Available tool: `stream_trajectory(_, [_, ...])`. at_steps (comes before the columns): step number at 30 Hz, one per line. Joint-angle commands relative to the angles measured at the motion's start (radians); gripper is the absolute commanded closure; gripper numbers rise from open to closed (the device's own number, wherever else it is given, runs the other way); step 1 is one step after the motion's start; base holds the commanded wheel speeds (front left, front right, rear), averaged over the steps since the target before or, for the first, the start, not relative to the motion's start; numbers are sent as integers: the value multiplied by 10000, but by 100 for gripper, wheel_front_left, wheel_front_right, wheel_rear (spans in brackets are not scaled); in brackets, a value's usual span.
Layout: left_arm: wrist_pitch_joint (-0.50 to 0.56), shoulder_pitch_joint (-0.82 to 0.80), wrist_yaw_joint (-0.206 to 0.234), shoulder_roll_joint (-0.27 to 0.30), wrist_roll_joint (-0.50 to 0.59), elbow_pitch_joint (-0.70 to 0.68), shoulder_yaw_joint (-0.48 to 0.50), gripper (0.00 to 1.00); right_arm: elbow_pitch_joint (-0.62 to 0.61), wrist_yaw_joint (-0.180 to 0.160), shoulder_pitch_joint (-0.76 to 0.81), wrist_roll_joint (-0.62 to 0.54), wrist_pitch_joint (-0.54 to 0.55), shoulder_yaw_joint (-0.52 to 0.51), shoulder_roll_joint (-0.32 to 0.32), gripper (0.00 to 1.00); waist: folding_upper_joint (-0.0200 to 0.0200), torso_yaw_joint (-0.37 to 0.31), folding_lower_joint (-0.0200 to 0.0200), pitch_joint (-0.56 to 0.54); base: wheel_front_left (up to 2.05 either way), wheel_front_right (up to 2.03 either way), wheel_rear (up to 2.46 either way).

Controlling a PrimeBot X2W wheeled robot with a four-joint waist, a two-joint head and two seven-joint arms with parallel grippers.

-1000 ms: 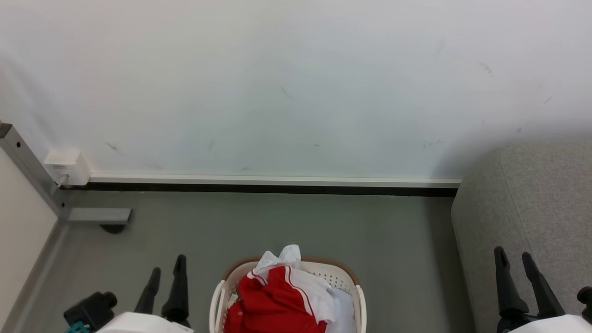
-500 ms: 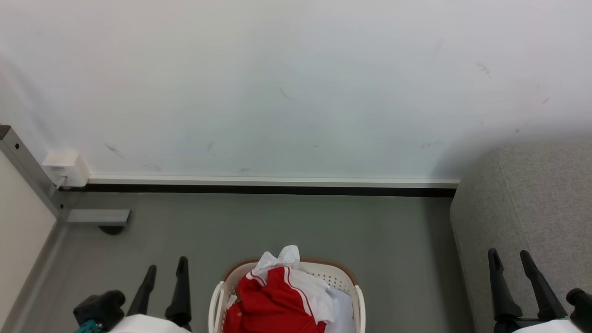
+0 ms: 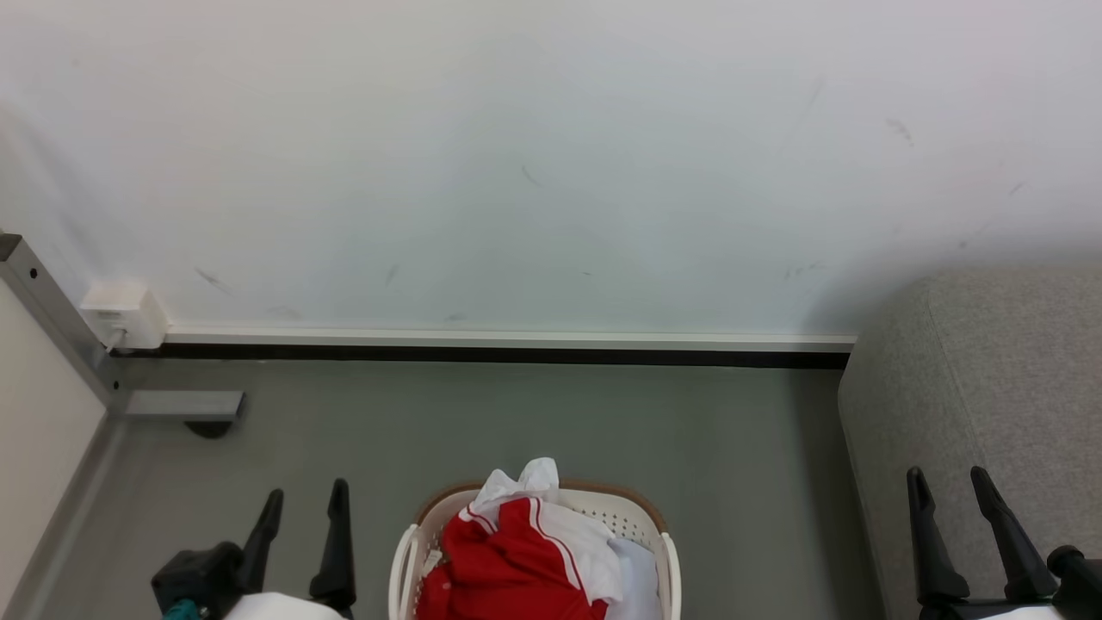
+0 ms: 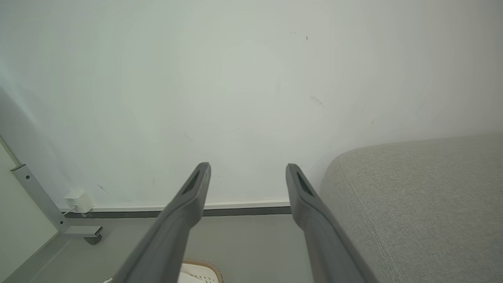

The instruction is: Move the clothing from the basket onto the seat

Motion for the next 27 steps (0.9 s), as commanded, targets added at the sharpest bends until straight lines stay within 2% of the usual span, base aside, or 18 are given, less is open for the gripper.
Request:
stream_trajectory(1, [-96,59,48,121,309,-75,-4,0,-105,49,12,-215,-94,-25,-49,0,0,9,-1,-2,0,0,0])
stream_trajectory(27, [-652,343,68,104,2309,146,150,0,157,60,242,-1527,-642,-400,34,0,0,-12,-1,-20,0,0,0])
